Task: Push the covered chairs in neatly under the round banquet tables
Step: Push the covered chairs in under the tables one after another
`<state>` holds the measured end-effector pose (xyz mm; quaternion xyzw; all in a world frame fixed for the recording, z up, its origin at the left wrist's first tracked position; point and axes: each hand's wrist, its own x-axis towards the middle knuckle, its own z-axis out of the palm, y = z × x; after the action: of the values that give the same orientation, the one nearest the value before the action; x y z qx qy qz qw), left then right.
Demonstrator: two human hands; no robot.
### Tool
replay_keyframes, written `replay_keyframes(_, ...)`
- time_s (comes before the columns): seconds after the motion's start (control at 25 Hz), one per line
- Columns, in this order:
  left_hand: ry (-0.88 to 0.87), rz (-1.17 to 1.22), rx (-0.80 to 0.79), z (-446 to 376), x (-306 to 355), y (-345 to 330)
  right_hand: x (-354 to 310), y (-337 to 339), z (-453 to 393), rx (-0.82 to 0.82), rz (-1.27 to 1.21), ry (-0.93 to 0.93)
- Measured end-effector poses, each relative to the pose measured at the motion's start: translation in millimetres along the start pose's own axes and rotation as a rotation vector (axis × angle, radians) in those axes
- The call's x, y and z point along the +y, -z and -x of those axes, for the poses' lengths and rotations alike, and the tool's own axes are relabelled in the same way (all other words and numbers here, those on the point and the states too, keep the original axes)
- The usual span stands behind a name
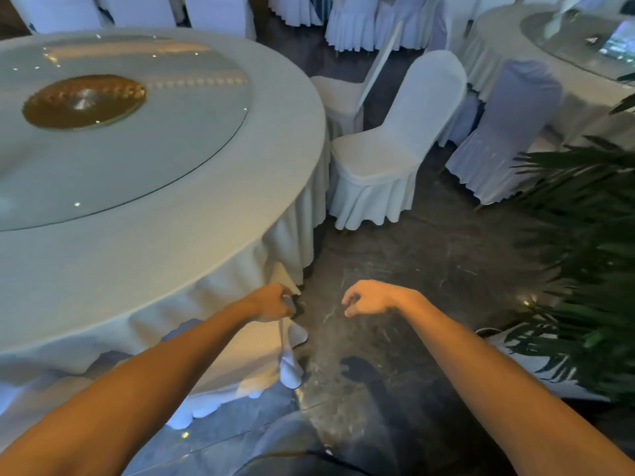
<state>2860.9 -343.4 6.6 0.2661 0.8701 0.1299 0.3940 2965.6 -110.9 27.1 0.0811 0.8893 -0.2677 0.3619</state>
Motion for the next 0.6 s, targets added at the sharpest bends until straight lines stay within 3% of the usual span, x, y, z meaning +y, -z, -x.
replay_keyframes(0.24, -0.043, -0.013, 0.059, -95.5, 79.8, 26.8, 65.1, 72.2, -21.1, 0.077, 0.011, -0.041)
replay_keyframes(0.6, -0.113, 0.046, 0.053, -298.7, 178.7, 132.3, 166.7, 249.1, -116.7, 0.050, 0.097, -0.161)
